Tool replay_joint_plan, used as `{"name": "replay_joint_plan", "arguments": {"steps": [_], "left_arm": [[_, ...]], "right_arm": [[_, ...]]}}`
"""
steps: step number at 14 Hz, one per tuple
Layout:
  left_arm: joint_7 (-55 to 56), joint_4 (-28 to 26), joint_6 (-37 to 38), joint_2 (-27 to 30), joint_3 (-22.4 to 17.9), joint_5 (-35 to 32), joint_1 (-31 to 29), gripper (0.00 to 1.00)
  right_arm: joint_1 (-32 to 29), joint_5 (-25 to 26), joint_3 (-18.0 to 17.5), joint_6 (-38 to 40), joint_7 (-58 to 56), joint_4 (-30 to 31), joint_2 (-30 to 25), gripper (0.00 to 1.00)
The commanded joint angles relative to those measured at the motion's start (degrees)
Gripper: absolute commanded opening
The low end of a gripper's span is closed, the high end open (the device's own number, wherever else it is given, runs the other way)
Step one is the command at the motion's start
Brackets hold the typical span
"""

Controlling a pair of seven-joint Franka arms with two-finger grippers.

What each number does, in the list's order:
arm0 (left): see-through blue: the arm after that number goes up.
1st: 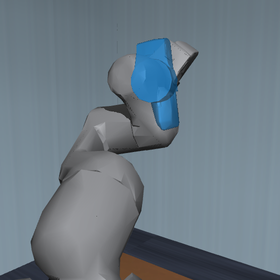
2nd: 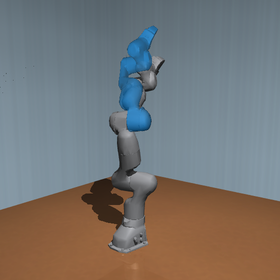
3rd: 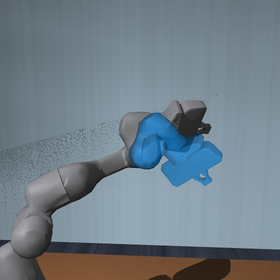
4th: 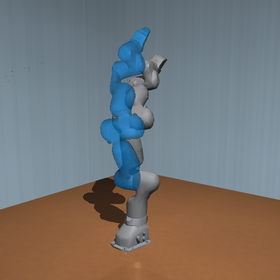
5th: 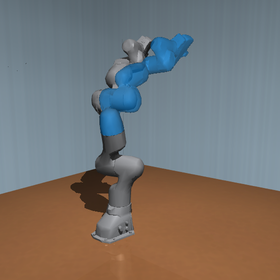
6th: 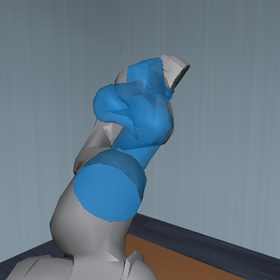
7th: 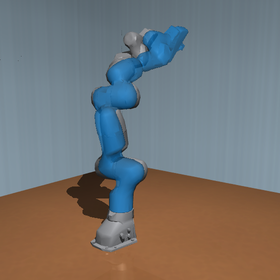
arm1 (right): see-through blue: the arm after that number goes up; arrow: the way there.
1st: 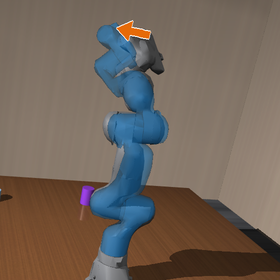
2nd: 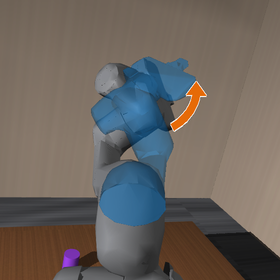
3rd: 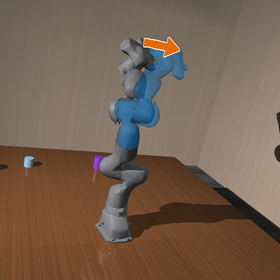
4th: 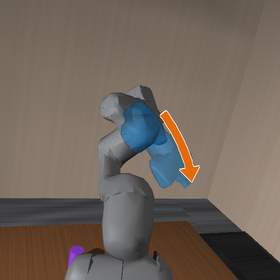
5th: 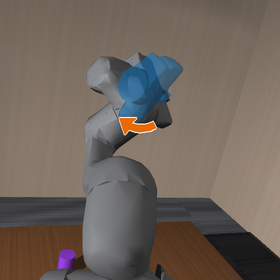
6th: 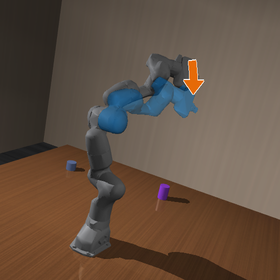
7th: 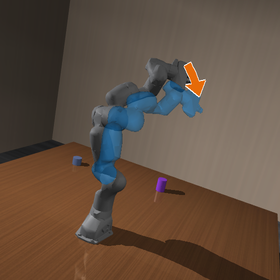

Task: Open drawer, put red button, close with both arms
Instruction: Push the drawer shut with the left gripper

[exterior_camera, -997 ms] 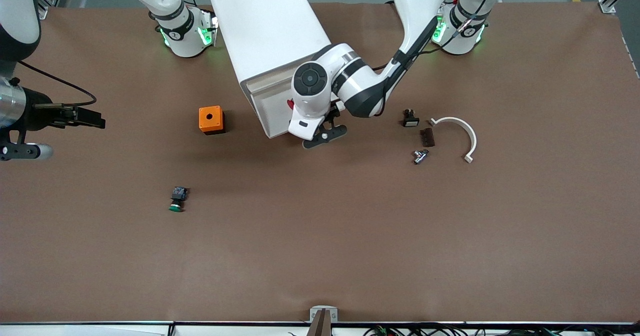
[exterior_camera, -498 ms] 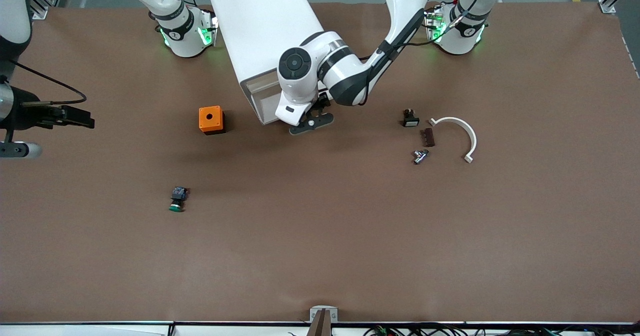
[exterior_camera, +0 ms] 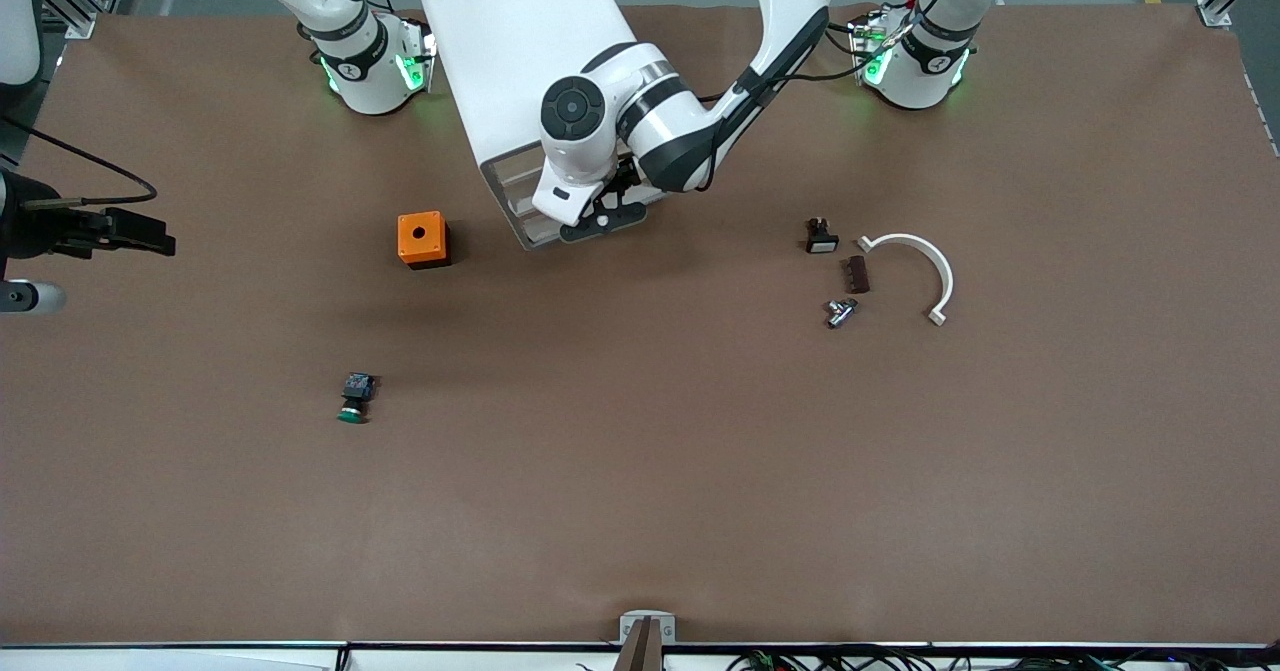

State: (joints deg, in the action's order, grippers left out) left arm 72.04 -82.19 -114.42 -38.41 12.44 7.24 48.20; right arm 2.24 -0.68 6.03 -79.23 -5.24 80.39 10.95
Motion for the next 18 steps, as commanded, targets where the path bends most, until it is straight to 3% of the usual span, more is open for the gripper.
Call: {"name": "replay_joint_plan", "arguments": {"steps": [1,11,14,18], "left_arm": [[0.2,-0.3,0.4,0.5,0.0,2.8,0.8,1.0],[0.2,0.0,0.4,1.1,-0.4,4.4,0.3,1.0],[0.3,0.3,0.4,2.2,-0.7,3.8,-2.5,1.0],[0.3,0.4,0.4,4.1,-0.7,3.6,-7.4,1.0]], "right_arm": [[-1.4,0.5,-0.8,0.7,-0.2,-1.7,0.6,1.0],[-2.4,-0.1,-0.7,1.6,-0.6,-6.2,0.2,1.0],[-2.4,-0.2,-0.7,6.9,0.1,-6.1,-0.2,1.0],[-2.3,-0.5,-0.8,7.0,-0.1,-6.0,-4.1,1.0]]}}
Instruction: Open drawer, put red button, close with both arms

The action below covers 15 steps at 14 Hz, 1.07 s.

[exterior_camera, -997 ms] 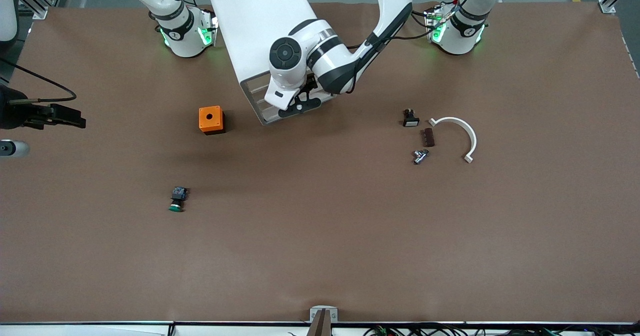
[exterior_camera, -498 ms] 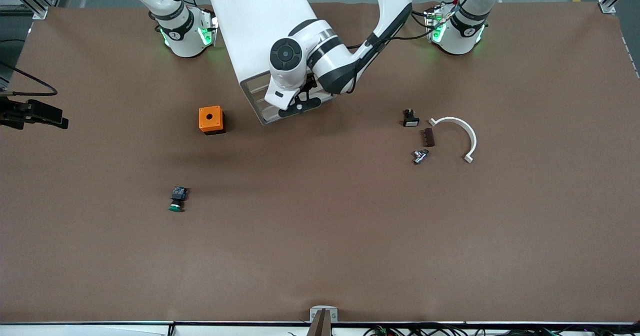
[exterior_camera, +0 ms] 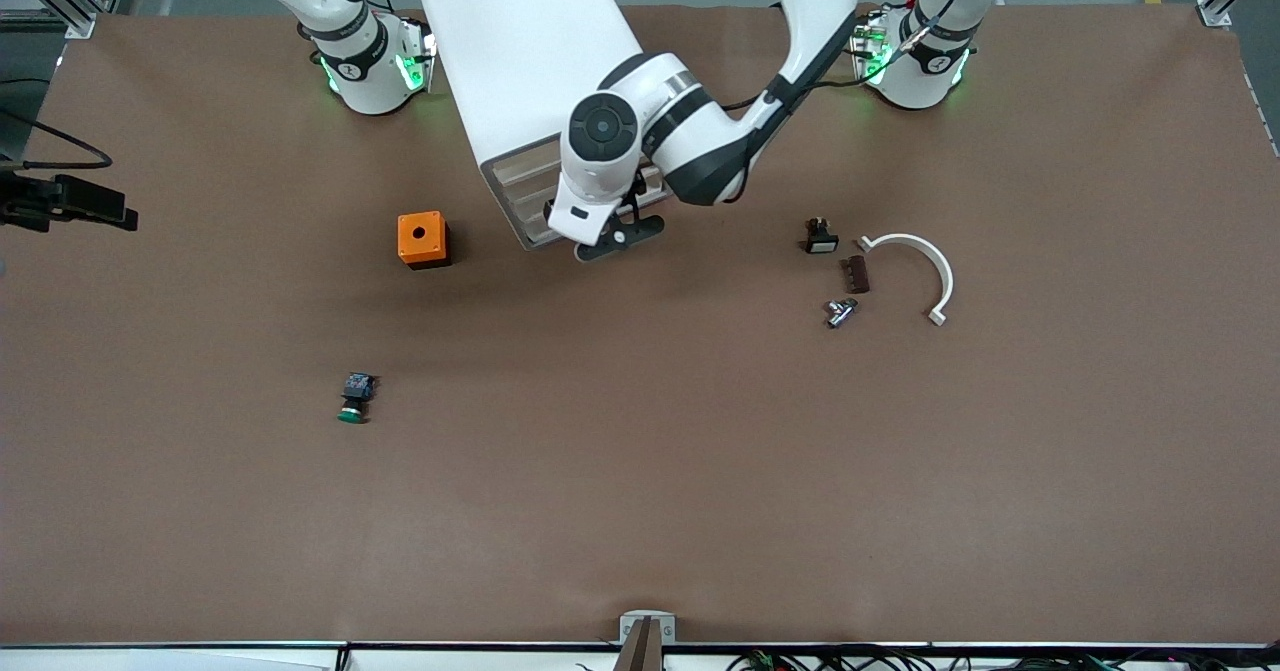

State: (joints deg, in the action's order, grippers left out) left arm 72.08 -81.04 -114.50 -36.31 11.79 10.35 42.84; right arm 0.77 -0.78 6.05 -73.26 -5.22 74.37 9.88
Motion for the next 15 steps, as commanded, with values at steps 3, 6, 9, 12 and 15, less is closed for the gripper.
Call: {"name": "replay_joint_plan", "arguments": {"steps": [3,6,9,12,15], "left_arm": [[0.4,-1.1,0.6,3.8,0.0,0.4,-6.6,1.0],[0.3,-1.2,1.6,5.1,0.0,0.4,-10.6,1.0],[0.4,-1.1,3.8,5.9,0.0,0.3,-14.8,1.0],[0.4,-0.7,3.9,6.7,0.5,0.4,-18.6,1.0],[0.4,-0.7,3.9,7.3,0.4,0.3,-20.7,1.0]], "right_arm": [[-1.6,-0.3,-0.8,1.1,0.0,0.8,-4.1,1.0],[-2.2,0.0,-0.8,0.8,0.0,2.1,-5.0,1.0],[-2.4,-0.4,-0.9,1.4,0.0,2.4,-5.8,1.0],[-2.2,-0.3,-1.0,0.8,0.0,5.2,-8.4,1.0],[-2.1,-0.4,-1.0,0.0,1.0,8.5,-11.5,1.0]]}}
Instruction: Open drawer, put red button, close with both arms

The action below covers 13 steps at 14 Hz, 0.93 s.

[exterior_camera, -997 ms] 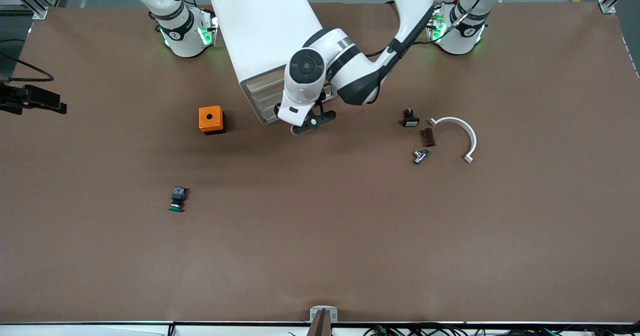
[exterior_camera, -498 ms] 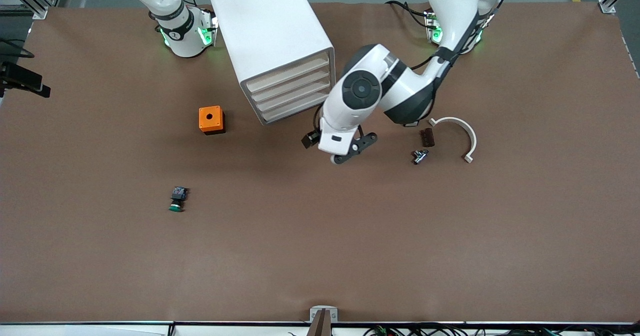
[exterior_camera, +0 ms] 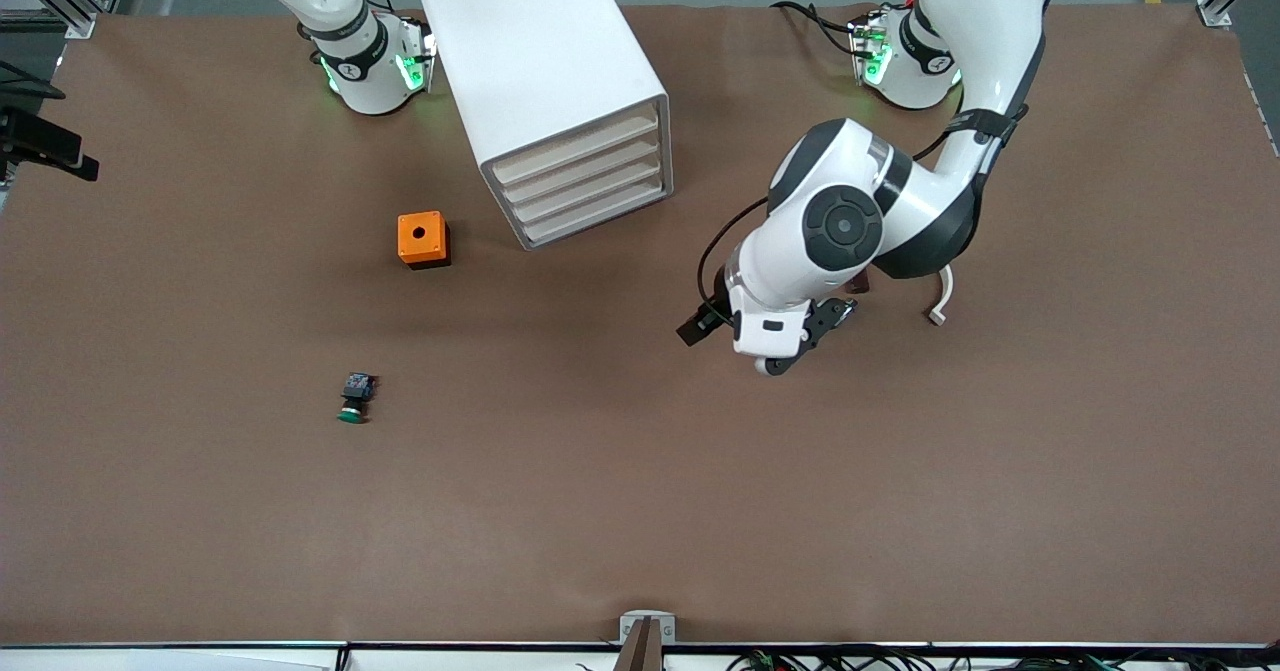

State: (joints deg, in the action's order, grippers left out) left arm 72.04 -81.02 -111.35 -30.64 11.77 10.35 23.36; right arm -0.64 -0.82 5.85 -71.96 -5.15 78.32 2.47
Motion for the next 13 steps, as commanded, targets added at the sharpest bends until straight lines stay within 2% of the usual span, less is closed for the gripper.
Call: {"name": "replay_joint_plan", "arguments": {"steps": [1,5,7,9,11,13], "left_arm": [[0.0,-0.7,0.8,1.8,0.4,0.4,-1.3,1.0],[-10.0,-0.5,1.3,4.3,0.4,0.5,-6.1,1.0],[-19.8,-0.6,9.1,6.6,0.2,0.3,-8.7,1.0],[-31.5,-1.2,18.1,10.1,0.2,-2.7,-11.9,1.0],[-40.4,-1.6,22.8,13.7,0.3,-3.4,-15.9,1.0],[-48.3,-4.7,23.8,18.1,0.4,-3.4,-20.4,1.0]], "right_arm": [[-0.5,-0.3,-0.8,-1.4,1.8,4.7,-4.3,1.0],[-0.4,-0.3,-0.8,-1.8,2.8,6.0,-5.7,1.0],[-0.5,-0.3,-0.8,-2.7,2.9,6.7,-6.3,1.0],[-0.4,-0.3,-0.8,-2.7,2.8,6.8,-6.4,1.0],[-0.4,-0.3,-0.9,-2.8,2.8,6.8,-6.4,1.0],[-0.6,-0.3,-0.9,-2.8,2.8,6.8,-6.4,1.0]]}}
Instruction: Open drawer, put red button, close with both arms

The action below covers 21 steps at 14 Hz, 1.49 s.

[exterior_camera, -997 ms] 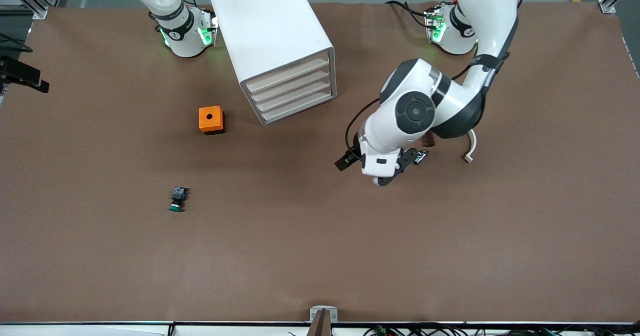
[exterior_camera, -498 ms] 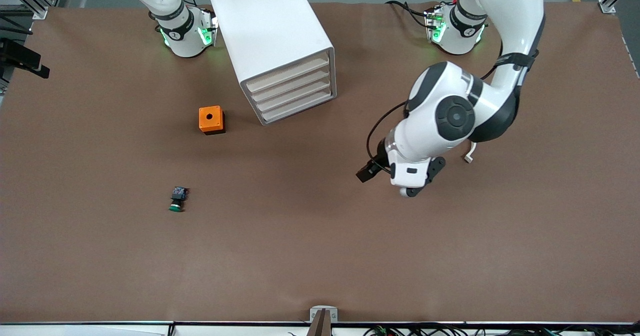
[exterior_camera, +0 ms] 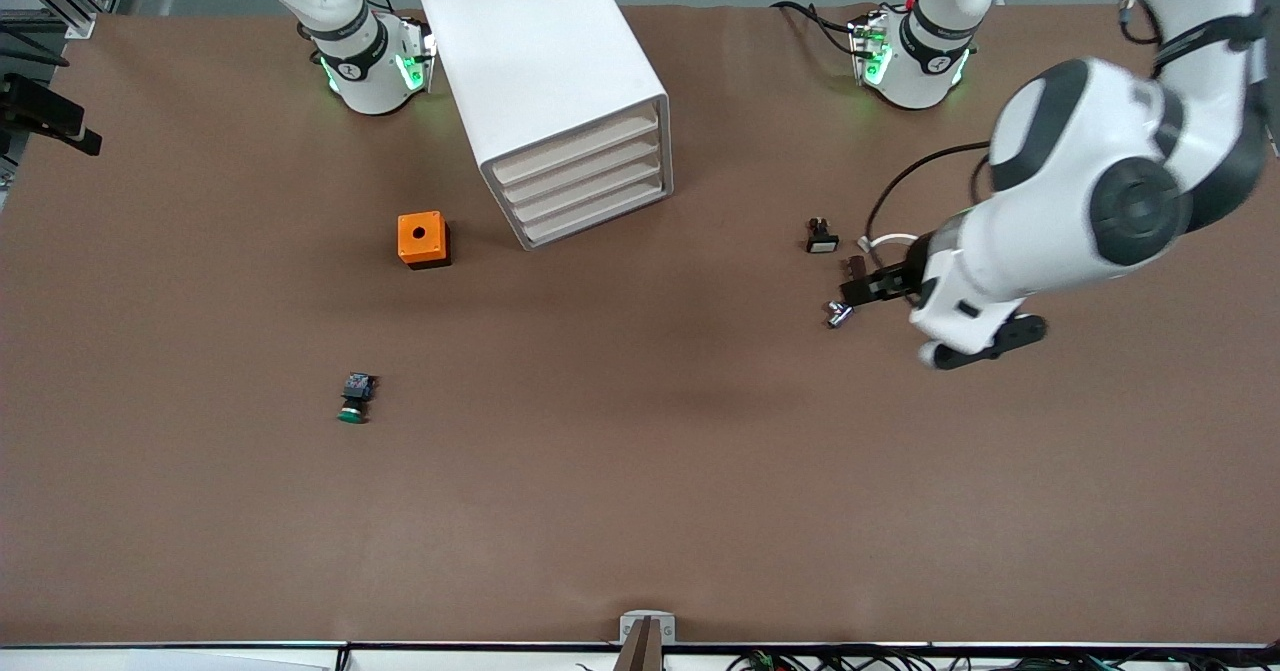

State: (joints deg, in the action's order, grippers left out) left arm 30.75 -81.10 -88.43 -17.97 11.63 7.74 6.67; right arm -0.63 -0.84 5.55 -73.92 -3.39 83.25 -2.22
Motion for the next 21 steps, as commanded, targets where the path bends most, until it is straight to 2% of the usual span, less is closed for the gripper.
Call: {"name": "replay_joint_plan", "arguments": {"steps": [1,3,6,8,10,13,14,21], "left_arm": [[-11.6,-8.2,0.9,8.7,0.5,-0.8,-5.9,1.0],[-20.4,-14.7,-0.7,14.4,0.5,-0.8,-10.5,1.0],[-27.2,-23.2,-6.5,20.8,0.4,-0.8,-15.3,1.0],[-28.8,-29.9,-12.1,25.2,0.0,-0.8,-15.0,1.0],[-28.8,-33.2,-15.7,27.6,-1.5,-0.8,-13.3,1.0],[-28.8,-32.5,-16.8,27.6,-10.7,-0.8,-4.9,1.0],[-28.8,-31.7,-17.0,27.6,-12.1,-0.9,-3.9,1.0],[-28.2,-19.7,-14.6,24.2,-12.3,-1.0,-6.7,1.0]], "right_arm": [[-0.7,-0.3,-0.6,-0.9,1.0,1.8,-1.7,1.0],[-0.5,-0.3,-0.6,-1.0,1.0,1.8,-1.7,1.0],[-0.4,-0.3,-0.6,-1.2,1.0,1.8,-1.7,1.0],[-0.7,-0.3,-0.5,-1.4,1.0,1.8,-1.6,1.0],[-0.8,-0.3,-0.5,-1.4,0.9,1.8,-1.6,1.0],[-0.6,-0.3,-0.5,-1.8,1.0,1.8,-1.6,1.0],[-0.4,-0.3,-0.6,-1.8,1.0,1.8,-1.6,1.0],[-0.3,-0.3,-0.7,-1.0,1.0,2.0,-2.3,1.0]]}}
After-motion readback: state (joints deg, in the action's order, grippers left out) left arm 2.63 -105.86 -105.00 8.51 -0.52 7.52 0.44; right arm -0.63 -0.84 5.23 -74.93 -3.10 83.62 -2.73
